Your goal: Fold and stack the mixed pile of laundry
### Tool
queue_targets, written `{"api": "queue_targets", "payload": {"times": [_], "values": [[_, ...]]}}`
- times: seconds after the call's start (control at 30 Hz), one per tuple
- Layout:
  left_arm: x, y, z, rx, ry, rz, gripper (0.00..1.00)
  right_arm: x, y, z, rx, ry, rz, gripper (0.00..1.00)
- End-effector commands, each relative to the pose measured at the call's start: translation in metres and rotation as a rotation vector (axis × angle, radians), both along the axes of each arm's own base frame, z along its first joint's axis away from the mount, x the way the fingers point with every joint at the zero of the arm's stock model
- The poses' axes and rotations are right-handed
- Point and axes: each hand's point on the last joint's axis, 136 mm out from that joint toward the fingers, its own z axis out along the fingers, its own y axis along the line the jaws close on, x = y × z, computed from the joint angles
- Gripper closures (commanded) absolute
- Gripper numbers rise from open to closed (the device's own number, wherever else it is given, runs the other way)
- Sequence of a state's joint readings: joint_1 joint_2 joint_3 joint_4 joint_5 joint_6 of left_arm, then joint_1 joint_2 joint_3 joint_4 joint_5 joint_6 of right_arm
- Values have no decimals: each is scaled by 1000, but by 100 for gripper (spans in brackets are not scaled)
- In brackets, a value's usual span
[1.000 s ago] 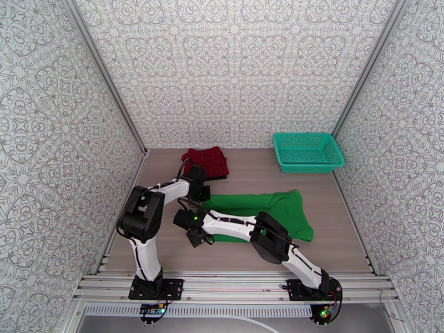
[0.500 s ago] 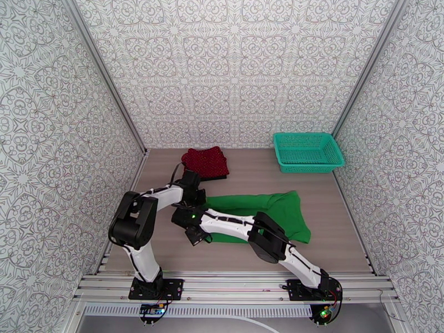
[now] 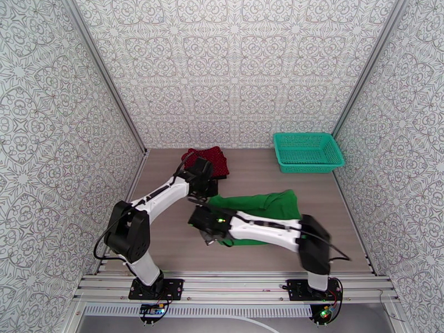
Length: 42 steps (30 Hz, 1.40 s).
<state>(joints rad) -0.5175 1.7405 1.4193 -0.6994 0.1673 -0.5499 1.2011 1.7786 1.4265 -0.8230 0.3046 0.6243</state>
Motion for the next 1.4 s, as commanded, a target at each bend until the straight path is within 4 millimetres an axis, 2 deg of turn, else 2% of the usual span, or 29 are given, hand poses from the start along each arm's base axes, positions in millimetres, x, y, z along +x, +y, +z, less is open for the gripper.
{"api": "queue_targets", "payload": {"times": [0.0,0.13,0.27,0.4,0.5,0.67,0.93,0.97,1.07,1.17,1.23,1.37], "values": [[-5,-25,2,38,37,-24,100,12,-50,-1,-34,-70,-140,100],[-2,-71,8,42,29,-90,100,8,-98,-4,-44,-85,-216,100],[2,-111,-1,74,47,-144,100,4,-138,-14,-56,-87,-280,100],[6,-141,-16,100,69,-182,100,1,-166,-30,-66,-76,-328,100],[9,-155,-34,117,93,-196,100,1,-180,-42,-76,-63,-355,100],[11,-165,-61,130,134,-208,100,1,-192,-61,-99,-42,-380,100],[15,-161,-90,172,169,-197,100,6,-196,-84,-148,-17,-393,99],[16,-159,-92,173,173,-194,94,6,-196,-85,-155,-15,-396,92],[19,-158,-96,175,173,-194,57,7,-197,-86,-168,-14,-401,69],[24,-162,-86,151,143,-199,31,9,-199,-78,-170,-28,-406,58],[28,-165,-74,131,113,-203,22,11,-202,-66,-170,-53,-413,55],[36,-167,-43,107,42,-209,14,14,-214,-38,-174,-105,-434,53]]}}
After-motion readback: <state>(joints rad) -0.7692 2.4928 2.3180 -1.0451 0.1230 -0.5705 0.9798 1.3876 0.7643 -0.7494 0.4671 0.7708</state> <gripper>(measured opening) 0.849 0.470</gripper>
